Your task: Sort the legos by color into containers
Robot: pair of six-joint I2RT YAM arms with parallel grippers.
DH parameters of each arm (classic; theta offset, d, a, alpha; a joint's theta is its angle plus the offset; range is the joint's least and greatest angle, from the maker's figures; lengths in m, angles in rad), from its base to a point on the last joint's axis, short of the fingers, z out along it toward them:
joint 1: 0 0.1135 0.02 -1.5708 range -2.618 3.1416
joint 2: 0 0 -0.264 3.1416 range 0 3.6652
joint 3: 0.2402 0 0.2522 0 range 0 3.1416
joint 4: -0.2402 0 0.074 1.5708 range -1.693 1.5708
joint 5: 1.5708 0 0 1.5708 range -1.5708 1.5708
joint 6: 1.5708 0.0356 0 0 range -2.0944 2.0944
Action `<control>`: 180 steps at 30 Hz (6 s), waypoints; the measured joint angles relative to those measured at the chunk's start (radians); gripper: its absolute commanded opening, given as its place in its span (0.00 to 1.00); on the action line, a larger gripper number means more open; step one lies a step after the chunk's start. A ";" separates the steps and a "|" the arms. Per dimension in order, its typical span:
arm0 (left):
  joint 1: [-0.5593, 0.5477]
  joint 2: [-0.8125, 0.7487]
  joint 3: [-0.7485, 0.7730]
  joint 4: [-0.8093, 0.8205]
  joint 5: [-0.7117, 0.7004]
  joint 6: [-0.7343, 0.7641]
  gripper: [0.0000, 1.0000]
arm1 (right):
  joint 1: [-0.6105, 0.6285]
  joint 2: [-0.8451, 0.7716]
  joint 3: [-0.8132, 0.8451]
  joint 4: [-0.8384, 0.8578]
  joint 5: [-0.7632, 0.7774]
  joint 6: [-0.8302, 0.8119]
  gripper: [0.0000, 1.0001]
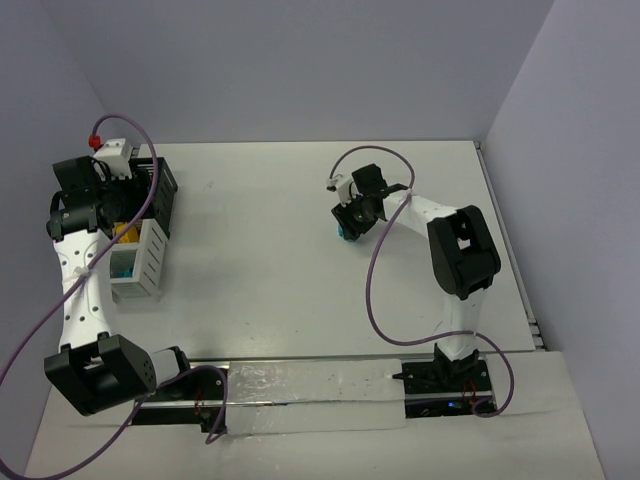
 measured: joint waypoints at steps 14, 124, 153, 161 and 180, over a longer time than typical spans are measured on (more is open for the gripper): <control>-0.041 -0.041 -0.058 0.018 0.354 -0.170 0.99 | 0.023 -0.231 -0.014 0.042 -0.184 0.067 0.00; 0.166 -0.026 -0.098 -0.181 -0.257 0.036 0.73 | 0.051 -0.266 0.120 0.050 -0.024 0.129 1.00; -0.112 -0.009 0.116 -0.098 -0.161 -0.011 0.77 | -0.171 -0.046 0.182 -0.136 0.010 0.401 0.95; -0.114 0.010 0.116 -0.097 -0.168 -0.013 0.78 | -0.096 0.004 0.235 -0.130 0.138 0.464 0.95; -0.119 0.019 0.116 -0.097 -0.184 -0.015 0.79 | -0.060 0.169 0.322 -0.120 0.269 0.517 0.63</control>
